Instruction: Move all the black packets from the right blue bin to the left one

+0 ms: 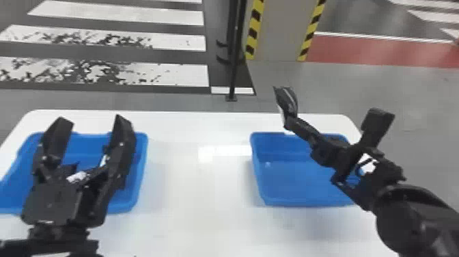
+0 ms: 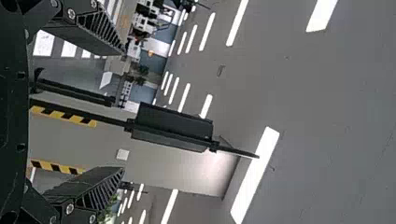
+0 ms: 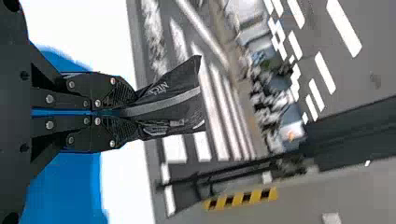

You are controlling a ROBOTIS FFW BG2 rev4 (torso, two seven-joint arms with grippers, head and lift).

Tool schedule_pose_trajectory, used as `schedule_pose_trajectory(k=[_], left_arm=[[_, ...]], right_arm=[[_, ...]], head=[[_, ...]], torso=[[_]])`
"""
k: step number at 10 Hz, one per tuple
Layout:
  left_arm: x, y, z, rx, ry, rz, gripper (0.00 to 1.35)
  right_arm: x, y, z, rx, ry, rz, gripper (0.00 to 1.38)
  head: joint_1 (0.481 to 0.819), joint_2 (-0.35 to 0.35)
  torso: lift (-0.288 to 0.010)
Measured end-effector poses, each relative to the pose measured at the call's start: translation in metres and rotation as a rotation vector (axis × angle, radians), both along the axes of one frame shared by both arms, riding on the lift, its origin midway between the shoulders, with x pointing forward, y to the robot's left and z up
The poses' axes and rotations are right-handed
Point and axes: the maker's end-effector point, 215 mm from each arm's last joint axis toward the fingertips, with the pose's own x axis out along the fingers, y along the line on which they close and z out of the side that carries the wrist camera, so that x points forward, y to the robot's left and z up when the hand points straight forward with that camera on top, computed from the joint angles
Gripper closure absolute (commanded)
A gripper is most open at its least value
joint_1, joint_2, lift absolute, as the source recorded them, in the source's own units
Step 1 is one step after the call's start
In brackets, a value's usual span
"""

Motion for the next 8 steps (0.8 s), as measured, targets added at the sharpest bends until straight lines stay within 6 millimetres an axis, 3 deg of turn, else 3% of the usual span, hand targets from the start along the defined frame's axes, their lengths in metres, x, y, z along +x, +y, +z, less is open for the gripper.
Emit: schedule_pose_trajectory(k=[3,5,8], left_arm=[[0.009,-0.021,-0.011,-0.034,0.050,-0.082,0.17],[0.011,-0.025,-0.012,-0.034,0.055,-0.099,0.17],[0.013,-0.030,-0.017,-0.038,0.076,-0.118,0.17]], right_arm=[[-0.038,0.128,0.055,0.181,-0.107,0.257,1.12],[-0.060,0.174,0.069,0.207,-0.130,0.349,1.12],[-0.086,0.219,0.067,0.239,-0.110,0.445,1.12]], head=[[0.685,0.034],[0.685,0.095],[0.695,0.146]], torso=[[-0.140],[-0.140],[-0.140]])
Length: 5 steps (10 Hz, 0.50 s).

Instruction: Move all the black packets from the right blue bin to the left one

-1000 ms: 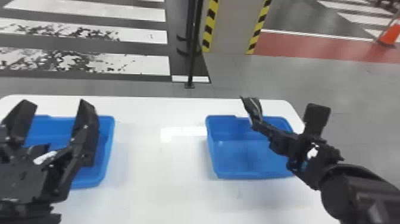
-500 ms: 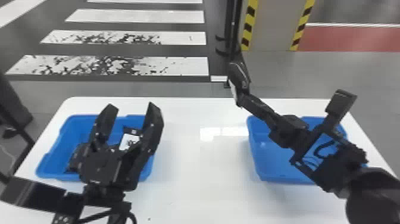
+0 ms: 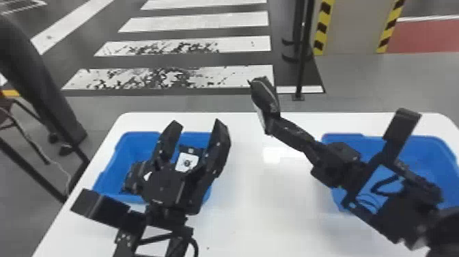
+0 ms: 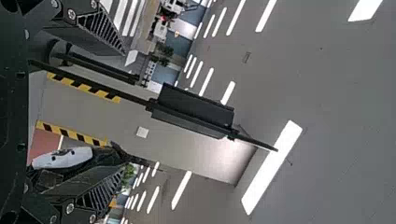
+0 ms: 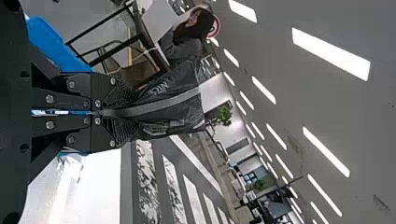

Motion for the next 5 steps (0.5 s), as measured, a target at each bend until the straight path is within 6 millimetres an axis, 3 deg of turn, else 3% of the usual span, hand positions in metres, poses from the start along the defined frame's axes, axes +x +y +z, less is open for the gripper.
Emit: schedule_pose_trajectory(k=[5], left_arm=[[0.003,-0.018,-0.008,0.013,0.031,-0.047,0.16]], right_arm=[[-0.050,0.073,-0.003,0.060,0.055,0.180,1.12]], head=[[0.695,0.227]], torso=[[-0.140]])
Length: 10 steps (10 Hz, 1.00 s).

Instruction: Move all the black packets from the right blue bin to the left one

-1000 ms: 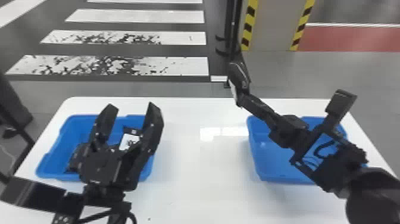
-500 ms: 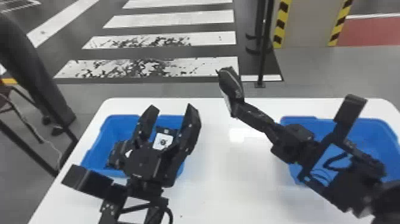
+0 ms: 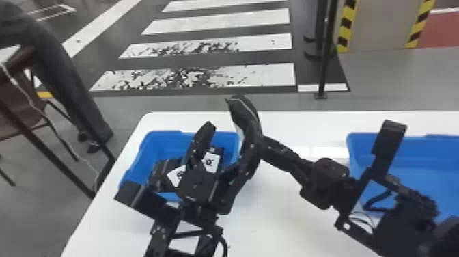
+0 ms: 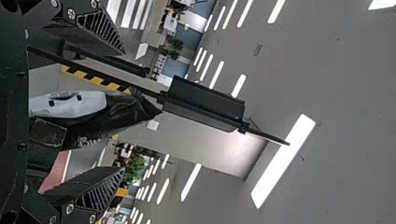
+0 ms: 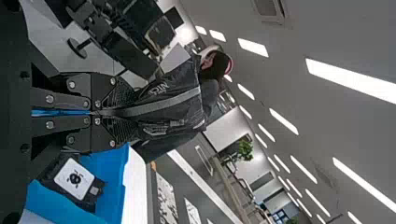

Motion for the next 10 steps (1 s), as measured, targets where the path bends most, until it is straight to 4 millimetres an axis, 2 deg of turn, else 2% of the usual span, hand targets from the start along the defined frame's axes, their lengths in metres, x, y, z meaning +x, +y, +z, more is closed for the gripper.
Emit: schedule_pose_trajectory(k=[3,4,5,6,8,10], left_arm=[[0.001,-0.003,0.000,-0.007,0.005,-0.007,0.18],[0.002,-0.001,0.000,-0.005,0.003,0.000,0.45],[0.002,0.001,0.001,-0.006,0.001,0.009,0.99],[0.003,0.002,-0.007,-0.032,0.035,0.007,1.19],[0.005,-0.005,-0.035,-0.058,0.152,-0.030,1.22],[0.005,-0.009,-0.036,-0.026,0.164,-0.038,1.22]], right_arm=[[-0.022,0.021,0.004,0.023,0.014,0.061,1.12],[-0.027,0.025,0.004,0.027,0.020,0.073,1.12],[-0.029,0.027,0.003,0.028,0.024,0.079,1.12],[-0.031,0.027,0.002,0.028,0.028,0.082,1.12],[-0.032,0.028,0.000,0.028,0.035,0.085,1.12],[-0.032,0.028,0.001,0.030,0.035,0.085,1.10]], head=[[0.695,0.261],[0.695,0.270],[0.695,0.273],[0.695,0.279],[0.695,0.270],[0.695,0.265]], torso=[[-0.140],[-0.140],[-0.140],[-0.140],[-0.140],[-0.140]])
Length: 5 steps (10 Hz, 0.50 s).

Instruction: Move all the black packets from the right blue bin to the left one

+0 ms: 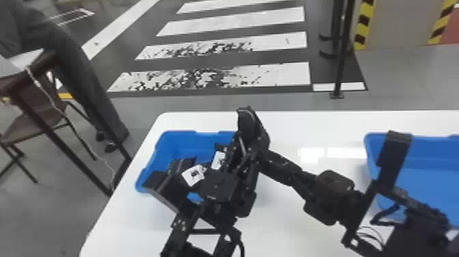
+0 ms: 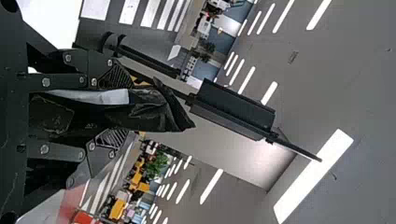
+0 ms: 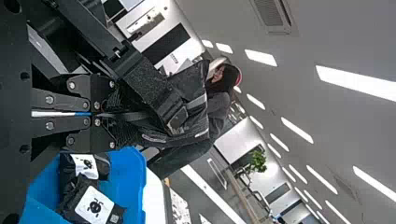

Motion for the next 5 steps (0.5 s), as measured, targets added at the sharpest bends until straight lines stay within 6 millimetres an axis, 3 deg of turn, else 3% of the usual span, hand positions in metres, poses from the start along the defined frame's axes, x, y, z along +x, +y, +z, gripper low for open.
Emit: schedule_pose_trajectory(k=[1,3,4,5], left_arm=[[0.000,0.000,0.002,0.000,-0.006,0.001,1.22],[0.001,0.007,0.012,-0.013,-0.034,0.020,1.22],[0.002,0.016,0.013,-0.014,-0.042,0.043,1.22],[0.004,0.027,0.014,-0.012,-0.049,0.070,1.22]], right_arm=[[0.000,0.000,0.000,0.006,0.007,0.000,0.96],[-0.001,-0.001,-0.002,0.041,0.015,0.020,0.11],[0.002,-0.003,-0.002,0.047,0.009,0.010,0.08],[0.003,-0.005,-0.003,0.050,0.009,0.004,0.14]], head=[[0.695,0.264],[0.695,0.272],[0.695,0.276],[0.695,0.286]], torso=[[-0.140],[-0.140],[-0.140],[-0.140]])
